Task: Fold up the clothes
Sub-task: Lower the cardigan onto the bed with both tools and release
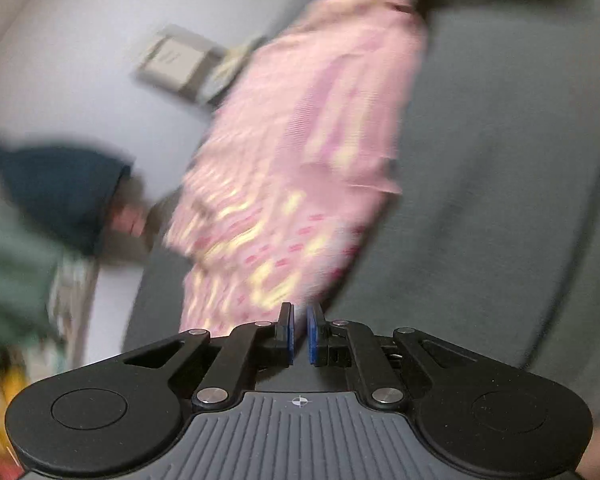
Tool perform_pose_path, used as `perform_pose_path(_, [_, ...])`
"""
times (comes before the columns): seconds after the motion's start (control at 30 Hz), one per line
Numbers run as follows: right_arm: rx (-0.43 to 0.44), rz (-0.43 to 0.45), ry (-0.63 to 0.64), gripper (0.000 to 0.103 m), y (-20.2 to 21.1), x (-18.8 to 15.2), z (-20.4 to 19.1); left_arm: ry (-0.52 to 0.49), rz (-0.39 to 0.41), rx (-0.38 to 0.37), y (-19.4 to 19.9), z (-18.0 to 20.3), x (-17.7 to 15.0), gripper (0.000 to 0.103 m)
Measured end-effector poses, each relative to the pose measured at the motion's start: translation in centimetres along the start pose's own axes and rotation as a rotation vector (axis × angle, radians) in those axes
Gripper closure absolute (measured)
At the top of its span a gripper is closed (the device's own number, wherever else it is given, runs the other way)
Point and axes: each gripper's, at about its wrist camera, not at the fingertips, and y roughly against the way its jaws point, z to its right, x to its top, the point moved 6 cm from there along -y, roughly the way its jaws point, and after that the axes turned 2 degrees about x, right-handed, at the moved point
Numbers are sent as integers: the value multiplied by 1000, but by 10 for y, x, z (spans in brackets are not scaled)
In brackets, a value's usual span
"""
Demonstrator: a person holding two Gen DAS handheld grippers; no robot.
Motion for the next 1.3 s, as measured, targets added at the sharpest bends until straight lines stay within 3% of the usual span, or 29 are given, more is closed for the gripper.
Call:
perform_pose_path(0.07, [-160, 28, -219, 64, 9, -8, 39, 187, -17, -6, -9, -37, -13, 96])
perform_pose_path(0.13, [-253, 26, -494, 65, 20, -27, 77, 358, -17, -22, 6, -63, -31, 96])
perform_pose_path(0.23, [-213, -1, -939, 64, 23, -58, 129, 544, 19, -44, -4, -78, -18, 95])
perform_pose_path(0.37, [-121, -103, -1196, 65, -1, -92, 132, 761, 109, -139, 3, -98, 20, 93])
perform_pose_path(0.4, [-108, -112, -1245, 65, -1, -99, 126, 809, 124, -175, 0, -100, 29, 84])
perform_pose_path(0.43, [-101, -110, -1279, 65, -3, -105, 121, 852, 134, -211, -1, -99, 38, 57])
perform_pose_path(0.47, [-92, -97, -1304, 65, -6, -107, 121, 895, 146, -230, 0, -100, 46, 39])
perform_pose_path(0.5, [-76, -84, -1346, 68, -10, -107, 123, 938, 158, -246, 2, -101, 54, 9])
perform_pose_path(0.53, [-77, -70, -1394, 72, -12, -108, 126, 974, 180, -246, 2, -101, 60, 2])
perform_pose_path(0.57, [-93, -57, -1431, 90, -12, -109, 129, 1000, 187, -262, 1, -98, 65, 2])
perform_pose_path(0.6, [-110, -41, -1462, 99, -13, -110, 130, 1025, 193, -279, 0, -95, 70, 2])
perform_pose_path(0.63, [-142, -3, -1484, 99, -12, -108, 129, 1051, 180, -303, -2, -91, 73, 2])
perform_pose_path(0.73, [-196, 165, -1301, 99, -12, -66, 112, 1100, 152, -339, -7, -74, 72, 2])
perform_pose_path(0.83, [-97, 273, -757, 99, -10, 9, 50, 1067, 129, -330, -12, -58, 64, 2])
perform_pose_path(0.9, [24, 212, -449, 99, -24, 34, -13, 1070, 96, -288, -13, -58, 52, 2])
perform_pose_path(1.0, [-1, 55, -147, 99, -54, 29, -74, 1142, 48, -271, -15, -61, 35, 2])
perform_pose_path(1.07, [-25, 11, -43, 96, -60, 23, -96, 1191, 16, -260, -17, -63, 24, 2])
perform_pose_path(1.13, [-39, 38, -15, 84, -53, 23, -103, 1185, 12, -270, -18, -59, 22, 2])
perform_pose_path(1.2, [-100, 97, -31, 57, -38, 27, -100, 1157, 14, -277, -18, -55, 24, 2])
perform_pose_path(1.3, [-169, 134, 4, 54, -21, 26, -103, 1132, 26, -288, -16, -54, 27, 2])
